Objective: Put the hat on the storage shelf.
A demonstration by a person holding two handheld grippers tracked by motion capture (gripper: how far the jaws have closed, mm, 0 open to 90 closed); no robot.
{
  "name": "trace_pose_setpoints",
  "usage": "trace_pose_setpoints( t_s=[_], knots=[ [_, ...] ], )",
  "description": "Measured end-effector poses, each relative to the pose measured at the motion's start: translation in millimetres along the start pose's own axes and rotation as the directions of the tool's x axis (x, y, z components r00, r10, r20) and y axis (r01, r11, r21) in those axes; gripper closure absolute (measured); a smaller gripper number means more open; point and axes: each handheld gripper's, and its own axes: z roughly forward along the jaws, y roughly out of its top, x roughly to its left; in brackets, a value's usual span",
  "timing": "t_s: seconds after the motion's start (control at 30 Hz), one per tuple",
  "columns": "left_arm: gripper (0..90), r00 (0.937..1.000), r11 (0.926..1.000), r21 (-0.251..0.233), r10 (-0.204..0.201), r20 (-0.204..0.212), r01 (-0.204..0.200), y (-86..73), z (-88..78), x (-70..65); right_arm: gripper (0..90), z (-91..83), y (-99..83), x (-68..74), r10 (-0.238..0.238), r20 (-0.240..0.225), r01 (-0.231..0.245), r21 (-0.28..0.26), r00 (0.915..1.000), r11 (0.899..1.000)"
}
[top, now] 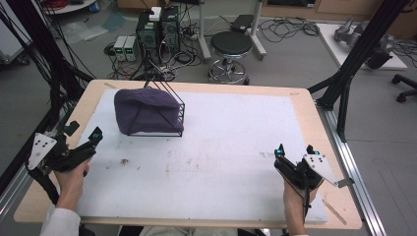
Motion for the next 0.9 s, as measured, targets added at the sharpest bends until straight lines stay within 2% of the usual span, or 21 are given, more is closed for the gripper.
trace_pose_setpoints(
  t_s=[0.2,0.4,0.5,0.6,0.73,0.9],
  knots=[
    [16.6,0.9998,0.9992,0.04,0.0,-0.019,0.0,-17.6,-7.3,6.3,10.6,-1.4,-10.7,0.4,-0.001,0.005,0.001,0.0,1.0,1.0],
    [16.5,0.9999,0.9952,0.097,-0.012,-0.011,0.013,-27.7,-14.1,4.0,10.6,-7.7,-16.4,-1.4,-0.019,0.007,0.019,-0.056,0.9998,0.998],
    [16.5,0.9997,0.9948,0.101,-0.007,-0.021,0.01,-28.5,-16.4,2.2,10.6,-11.2,-20.3,-3.0,-0.01,0.008,0.011,-0.067,0.9999,0.998],
    [16.5,0.9998,0.9952,0.096,-0.014,-0.01,0.015,-29.6,-18.7,0.2,10.6,-12.2,-21.9,-4.2,0.002,0.008,-0.001,-0.069,1.0,0.998],
    [16.5,0.9999,0.9951,0.098,-0.013,-0.004,0.014,-29.9,-18.4,-1.1,10.6,-9.8,-23.7,-3.7,-0.019,0.021,0.02,-0.038,0.9996,0.999],
    [16.5,0.9999,0.9944,0.104,-0.015,-0.006,0.016,-31.0,-18.1,0.2,10.6,-10.5,-24.7,-5.4,-0.025,0.026,0.027,-0.045,0.9993,0.999]
  ],
)
